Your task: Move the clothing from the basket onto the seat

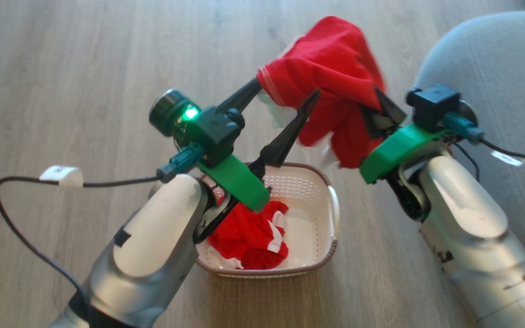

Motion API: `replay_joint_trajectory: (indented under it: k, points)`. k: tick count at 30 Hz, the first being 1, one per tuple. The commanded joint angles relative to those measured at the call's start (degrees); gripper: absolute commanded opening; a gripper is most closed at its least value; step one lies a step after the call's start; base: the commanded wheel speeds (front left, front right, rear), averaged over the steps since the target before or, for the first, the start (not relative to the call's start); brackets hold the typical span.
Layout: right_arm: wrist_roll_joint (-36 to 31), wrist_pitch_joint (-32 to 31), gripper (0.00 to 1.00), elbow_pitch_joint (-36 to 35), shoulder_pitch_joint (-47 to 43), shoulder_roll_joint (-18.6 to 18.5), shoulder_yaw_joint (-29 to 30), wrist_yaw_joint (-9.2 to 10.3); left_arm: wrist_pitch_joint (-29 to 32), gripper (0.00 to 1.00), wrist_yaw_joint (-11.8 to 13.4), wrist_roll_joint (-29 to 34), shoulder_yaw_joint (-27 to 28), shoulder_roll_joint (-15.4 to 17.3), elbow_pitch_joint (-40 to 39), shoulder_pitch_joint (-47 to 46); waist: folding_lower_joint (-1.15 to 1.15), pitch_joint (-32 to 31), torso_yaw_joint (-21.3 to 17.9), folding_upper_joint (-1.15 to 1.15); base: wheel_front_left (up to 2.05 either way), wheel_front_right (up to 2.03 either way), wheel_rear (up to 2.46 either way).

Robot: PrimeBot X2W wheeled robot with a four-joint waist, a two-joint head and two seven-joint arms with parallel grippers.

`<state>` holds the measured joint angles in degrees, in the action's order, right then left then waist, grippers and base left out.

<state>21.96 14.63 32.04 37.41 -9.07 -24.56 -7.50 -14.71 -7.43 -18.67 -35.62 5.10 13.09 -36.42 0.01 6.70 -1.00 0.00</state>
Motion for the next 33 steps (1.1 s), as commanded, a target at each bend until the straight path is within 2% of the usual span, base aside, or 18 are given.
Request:
replay_joint_trajectory:
  k: [1,10,30,33]
  points:
    - [-0.68,0.36,0.00,-2.93,0.32,0.37,0.87,0.01,-0.29,1.00,-0.05,-0.05,1.77,1.41,-1.49,-1.34,-0.01,0.60,-1.52,0.00,0.00,0.00,0.00]
    - [-3.28,0.37,0.00,-9.33,-3.83,0.44,8.07,0.01,-0.29,1.00,-0.05,0.02,0.27,3.44,-0.23,3.24,-0.01,1.72,-8.60,0.00,0.00,0.00,0.00]
    - [-3.57,0.37,0.00,-17.26,-11.16,0.99,12.57,0.01,-0.29,1.00,-0.06,1.67,2.57,4.26,-0.99,9.38,-0.01,1.32,-29.21,0.00,0.00,0.00,0.00]
    - [-3.98,0.37,0.00,-19.32,-13.12,0.89,14.81,0.01,-0.29,1.00,-0.06,1.94,1.83,4.14,-1.39,9.01,-0.01,2.24,-30.18,0.00,0.00,0.00,0.00]
